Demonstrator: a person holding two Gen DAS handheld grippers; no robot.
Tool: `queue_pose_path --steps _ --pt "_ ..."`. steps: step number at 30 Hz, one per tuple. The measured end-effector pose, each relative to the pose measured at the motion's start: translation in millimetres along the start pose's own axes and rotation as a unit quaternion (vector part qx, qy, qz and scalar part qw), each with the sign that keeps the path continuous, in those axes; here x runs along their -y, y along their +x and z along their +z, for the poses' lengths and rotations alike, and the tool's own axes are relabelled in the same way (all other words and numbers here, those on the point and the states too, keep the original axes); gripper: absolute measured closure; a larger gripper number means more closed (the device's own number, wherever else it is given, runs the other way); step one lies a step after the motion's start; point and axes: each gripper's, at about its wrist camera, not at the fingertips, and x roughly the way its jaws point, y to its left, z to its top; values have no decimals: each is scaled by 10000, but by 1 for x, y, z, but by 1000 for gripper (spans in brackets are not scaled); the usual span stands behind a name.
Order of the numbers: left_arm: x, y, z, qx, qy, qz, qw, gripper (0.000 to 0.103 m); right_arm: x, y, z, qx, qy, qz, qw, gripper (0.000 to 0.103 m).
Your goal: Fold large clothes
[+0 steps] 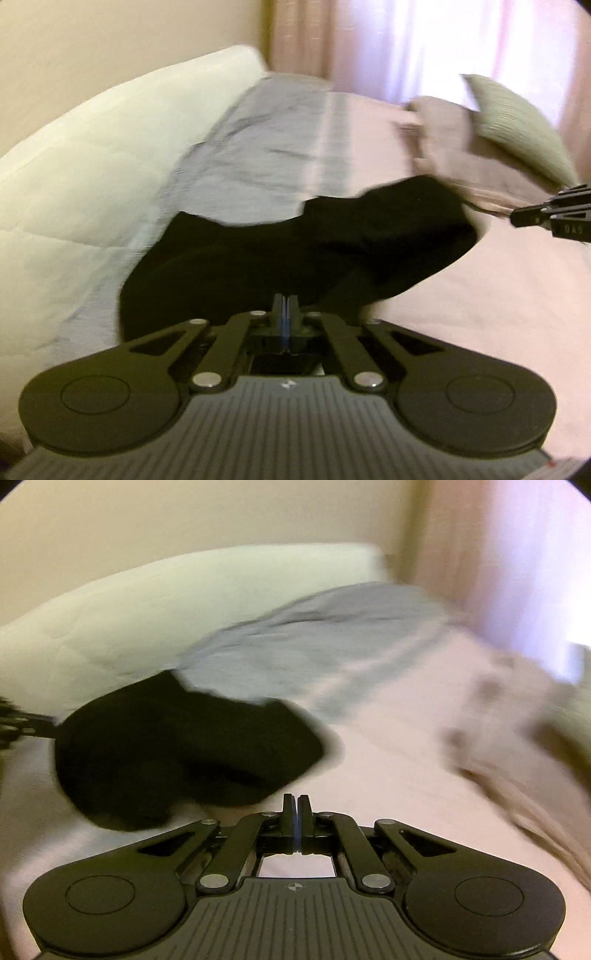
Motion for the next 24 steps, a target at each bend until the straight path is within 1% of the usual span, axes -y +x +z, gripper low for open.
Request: queue_pose_path --steps 1,3,4,5,7,9,11,12,14,16,17,18,19,20,21,24 --pt "17 -8 -3 -26 93 -49 9999 103 17 -23 -17 5 209 -158 9997 103" --pt "48 -23 -14 -130 196 -127 9996 103 53 -59 -50 -81 834 -269 9961 103" --pt "58 -26 -20 -202 208 -121 9995 103 69 -75 -71 -178 1028 -290 9941 103" --pt "66 -27 -27 -283 183 -102 9994 103 76 -85 -84 -241 1057 -281 9937 103" --pt "73 -26 -38 -457 121 -7 9989 103 82 -97 -109 -426 1010 -121 9939 103" --pt "65 -21 -48 -602 15 179 9980 97 79 -96 -120 -490 1001 69 9937 103" --pt "49 -14 -51 -695 -105 405 9967 90 65 -87 -129 -594 888 287 9939 103" --pt "36 -10 -51 -713 -149 534 9959 88 55 -77 -128 -641 826 388 9938 103" --pt "7 3 -48 -735 -193 752 9943 76 31 -54 -121 -720 617 632 9935 102" --pt "-20 19 -43 -720 -117 860 9936 75 6 -23 -105 -719 390 796 9935 78" --pt "-34 31 -40 -711 -19 930 9931 70 -2 -6 -97 -702 308 898 9930 51" --pt "-45 43 -35 -726 80 975 9926 67 -12 12 -88 -655 215 974 9928 41" --pt "-57 60 -28 -752 183 981 9922 59 -21 30 -80 -617 127 1044 9925 41" --pt "-66 73 -24 -758 250 957 9922 47 -28 53 -73 -631 46 1086 9921 41" --pt "-74 88 -20 -789 307 914 9922 40 -36 76 -63 -663 -41 1131 9914 41" --pt "-93 130 -5 -841 467 647 9933 33 -56 148 -37 -750 -265 1363 9875 40"
